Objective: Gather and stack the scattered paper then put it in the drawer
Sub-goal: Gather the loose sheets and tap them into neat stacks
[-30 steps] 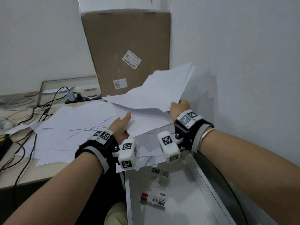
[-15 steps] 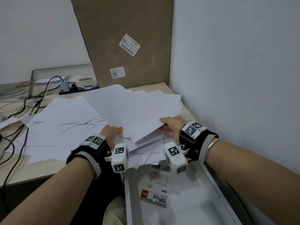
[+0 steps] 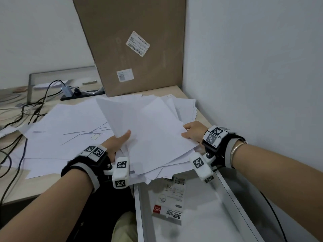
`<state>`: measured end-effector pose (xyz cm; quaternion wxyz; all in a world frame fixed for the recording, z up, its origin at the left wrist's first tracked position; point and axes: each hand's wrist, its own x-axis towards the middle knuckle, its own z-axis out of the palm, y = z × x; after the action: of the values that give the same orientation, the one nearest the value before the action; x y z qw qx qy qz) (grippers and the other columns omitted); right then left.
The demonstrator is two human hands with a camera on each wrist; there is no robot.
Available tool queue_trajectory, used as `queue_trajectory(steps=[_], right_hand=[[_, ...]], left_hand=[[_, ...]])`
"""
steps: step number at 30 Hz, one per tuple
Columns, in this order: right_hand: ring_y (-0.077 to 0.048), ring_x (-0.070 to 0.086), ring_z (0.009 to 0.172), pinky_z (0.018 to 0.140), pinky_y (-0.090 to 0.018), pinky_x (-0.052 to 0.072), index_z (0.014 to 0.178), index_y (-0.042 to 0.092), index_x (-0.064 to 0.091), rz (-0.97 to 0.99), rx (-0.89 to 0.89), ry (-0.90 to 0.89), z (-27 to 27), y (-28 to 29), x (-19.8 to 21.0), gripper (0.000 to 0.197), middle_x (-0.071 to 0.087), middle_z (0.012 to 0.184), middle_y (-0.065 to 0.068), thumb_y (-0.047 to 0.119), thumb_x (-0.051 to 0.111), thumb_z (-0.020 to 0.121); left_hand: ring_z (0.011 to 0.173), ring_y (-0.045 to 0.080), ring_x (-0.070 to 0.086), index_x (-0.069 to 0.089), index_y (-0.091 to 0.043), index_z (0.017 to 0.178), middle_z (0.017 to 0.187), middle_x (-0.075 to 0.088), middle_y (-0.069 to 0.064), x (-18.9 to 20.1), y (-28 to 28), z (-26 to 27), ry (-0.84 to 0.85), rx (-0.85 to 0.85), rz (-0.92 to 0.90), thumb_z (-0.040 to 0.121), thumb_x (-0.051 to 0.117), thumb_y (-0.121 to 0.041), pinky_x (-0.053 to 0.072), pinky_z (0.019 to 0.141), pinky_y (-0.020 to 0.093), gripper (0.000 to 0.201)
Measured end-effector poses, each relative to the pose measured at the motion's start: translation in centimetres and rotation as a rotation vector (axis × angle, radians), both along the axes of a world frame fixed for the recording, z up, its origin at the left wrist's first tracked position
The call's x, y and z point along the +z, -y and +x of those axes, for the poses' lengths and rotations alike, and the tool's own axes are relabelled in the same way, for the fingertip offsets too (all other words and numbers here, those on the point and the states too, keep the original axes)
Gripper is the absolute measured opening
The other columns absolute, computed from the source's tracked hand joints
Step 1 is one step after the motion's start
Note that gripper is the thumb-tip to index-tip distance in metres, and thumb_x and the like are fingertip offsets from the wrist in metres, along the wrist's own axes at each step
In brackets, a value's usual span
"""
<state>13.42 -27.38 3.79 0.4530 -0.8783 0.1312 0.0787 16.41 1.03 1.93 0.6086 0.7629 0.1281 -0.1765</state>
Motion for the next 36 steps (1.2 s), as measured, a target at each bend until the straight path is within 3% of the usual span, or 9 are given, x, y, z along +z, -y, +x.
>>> queue_trajectory(steps=[3, 7, 11, 15, 19, 22, 27, 32, 36], right_hand=[[-0.022, 0.053, 0.081, 0.060, -0.024, 0.040, 0.079, 0.003, 0.057, -0.092, 0.062, 0.012, 0.4, -0.2, -0.8, 0.010, 0.056, 0.078, -0.012, 0.008, 0.062, 0.086], [-0.026, 0.061, 0.097, 0.087, -0.031, 0.049, 0.095, 0.005, 0.063, 0.010, 0.019, 0.019, 0.5, 0.0, -0.3, 0.016, 0.067, 0.100, -0.012, 0.011, 0.071, 0.082], [-0.023, 0.057, 0.116, 0.099, -0.037, 0.047, 0.138, 0.013, 0.041, 0.175, 0.021, 0.093, 1.6, 1.2, 3.0, 0.086, 0.053, 0.131, -0.006, 0.037, 0.085, 0.068], [-0.007, 0.069, 0.084, 0.065, -0.013, 0.053, 0.106, 0.012, 0.063, 0.476, 0.127, 0.249, 2.2, 1.2, 8.8, 0.026, 0.069, 0.103, 0.001, 0.013, 0.072, 0.081], [-0.026, 0.068, 0.096, 0.086, -0.034, 0.057, 0.120, -0.002, 0.059, 0.643, 0.114, 0.375, 2.8, 0.2, 11.6, 0.041, 0.068, 0.113, -0.014, 0.001, 0.068, 0.081], [-0.019, 0.069, 0.091, 0.076, -0.024, 0.057, 0.115, 0.003, 0.062, 0.632, 0.127, 0.333, 2.4, -0.4, 10.7, 0.034, 0.069, 0.108, -0.009, 0.001, 0.069, 0.081], [-0.024, 0.066, 0.108, 0.099, -0.042, 0.049, 0.121, 0.002, 0.060, 0.670, 0.128, 0.337, 2.5, -1.8, 9.4, 0.087, 0.070, 0.114, -0.010, 0.029, 0.092, 0.045], [-0.027, 0.065, 0.110, 0.101, -0.044, 0.048, 0.122, 0.006, 0.061, 0.730, 0.147, 0.368, 1.8, -3.0, 10.1, 0.061, 0.070, 0.115, -0.009, 0.020, 0.083, 0.067], [-0.024, 0.066, 0.107, 0.104, -0.047, 0.045, 0.118, 0.011, 0.064, 0.769, 0.121, 0.340, 1.3, -3.2, 8.2, 0.079, 0.072, 0.110, -0.005, 0.031, 0.090, 0.046]], left_hand=[[0.107, 0.037, 0.062, 0.062, -0.003, 0.115, 0.114, 0.066, 0.020, -1.1, -1.0, 1.3, 0.023, -0.014, 0.079, 0.070, 0.083, -0.030, 0.047, 0.097, 0.051, 0.057], [0.106, 0.036, 0.060, 0.057, 0.002, 0.122, 0.115, 0.064, 0.018, 0.4, -0.4, 0.7, 0.121, 0.126, 0.024, 0.081, 0.072, -0.007, 0.045, 0.098, 0.050, 0.044], [0.082, 0.027, 0.062, 0.057, 0.003, 0.121, 0.103, 0.064, 0.017, 3.6, -0.2, 0.2, 0.294, 0.141, -0.095, 0.086, 0.067, -0.005, 0.050, 0.077, 0.036, 0.037], [0.078, 0.021, 0.064, 0.061, -0.002, 0.111, 0.097, 0.067, 0.012, 8.3, 0.0, 0.2, 0.472, 0.061, -0.185, 0.086, 0.066, -0.005, 0.054, 0.059, 0.024, 0.026], [0.089, 0.025, 0.070, 0.062, -0.006, 0.114, 0.104, 0.071, 0.010, 11.0, 0.6, 0.6, 0.544, 0.007, -0.297, 0.076, 0.074, -0.010, 0.056, 0.076, 0.034, 0.040], [0.096, 0.021, 0.071, 0.064, -0.011, 0.113, 0.105, 0.073, 0.005, 11.4, 0.4, 0.5, 0.558, -0.008, -0.383, 0.071, 0.078, -0.013, 0.055, 0.080, 0.033, 0.044], [0.105, 0.028, 0.067, 0.061, -0.004, 0.121, 0.116, 0.069, 0.012, 12.1, -0.2, 0.6, 0.601, -0.017, -0.457, 0.083, 0.068, -0.015, 0.053, 0.088, 0.039, 0.040], [0.107, 0.028, 0.066, 0.061, -0.005, 0.122, 0.118, 0.068, 0.011, 13.4, -0.8, 0.5, 0.651, -0.053, -0.435, 0.079, 0.074, -0.019, 0.054, 0.088, 0.039, 0.047], [0.112, 0.026, 0.064, 0.056, -0.009, 0.129, 0.124, 0.066, 0.009, 11.2, -1.1, -0.3, 0.515, -0.152, -0.395, 0.065, 0.084, -0.031, 0.054, 0.091, 0.038, 0.073]])
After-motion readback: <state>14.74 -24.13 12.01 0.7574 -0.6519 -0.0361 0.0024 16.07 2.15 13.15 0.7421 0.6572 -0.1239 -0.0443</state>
